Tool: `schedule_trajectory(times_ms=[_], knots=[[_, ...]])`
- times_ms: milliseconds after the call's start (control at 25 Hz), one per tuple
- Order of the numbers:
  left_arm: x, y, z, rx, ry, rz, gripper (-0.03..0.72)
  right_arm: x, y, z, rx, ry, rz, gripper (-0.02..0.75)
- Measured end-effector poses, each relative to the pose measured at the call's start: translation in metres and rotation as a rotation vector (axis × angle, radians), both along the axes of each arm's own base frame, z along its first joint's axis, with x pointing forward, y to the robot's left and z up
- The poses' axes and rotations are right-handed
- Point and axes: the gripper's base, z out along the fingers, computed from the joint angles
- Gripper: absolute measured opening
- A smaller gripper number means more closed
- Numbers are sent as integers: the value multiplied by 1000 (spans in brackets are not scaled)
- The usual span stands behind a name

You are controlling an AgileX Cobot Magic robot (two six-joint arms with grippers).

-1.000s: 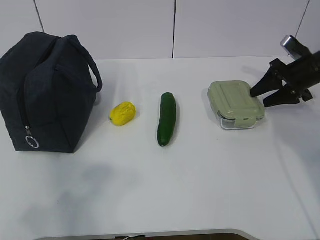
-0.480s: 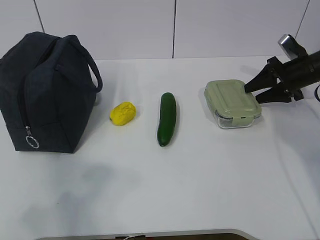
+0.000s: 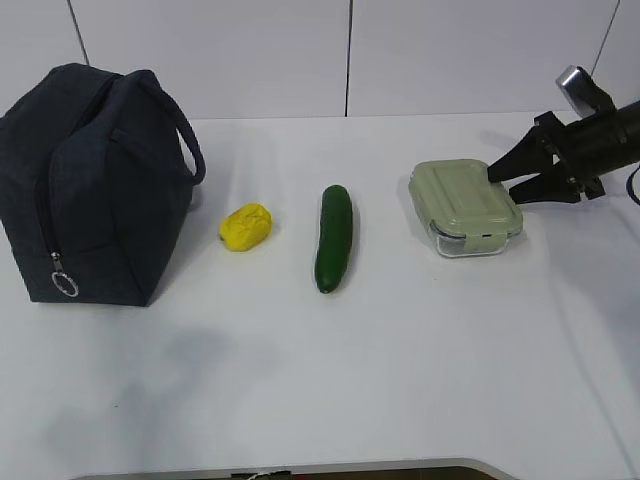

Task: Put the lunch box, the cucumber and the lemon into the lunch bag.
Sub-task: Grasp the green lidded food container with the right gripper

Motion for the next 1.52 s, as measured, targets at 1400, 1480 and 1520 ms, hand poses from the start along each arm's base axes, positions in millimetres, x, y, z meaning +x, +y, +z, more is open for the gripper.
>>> schedule_trajectory(times_ms=[1400, 1480, 1520], knots=[[0, 0, 0, 0, 0, 0, 242, 3, 54, -11, -10, 67, 83, 482], [0, 0, 0, 0, 0, 0, 242, 3, 59, -11, -11, 63, 98, 482], [0, 0, 0, 0, 0, 0, 242, 3, 61, -11, -12, 59, 105, 482]])
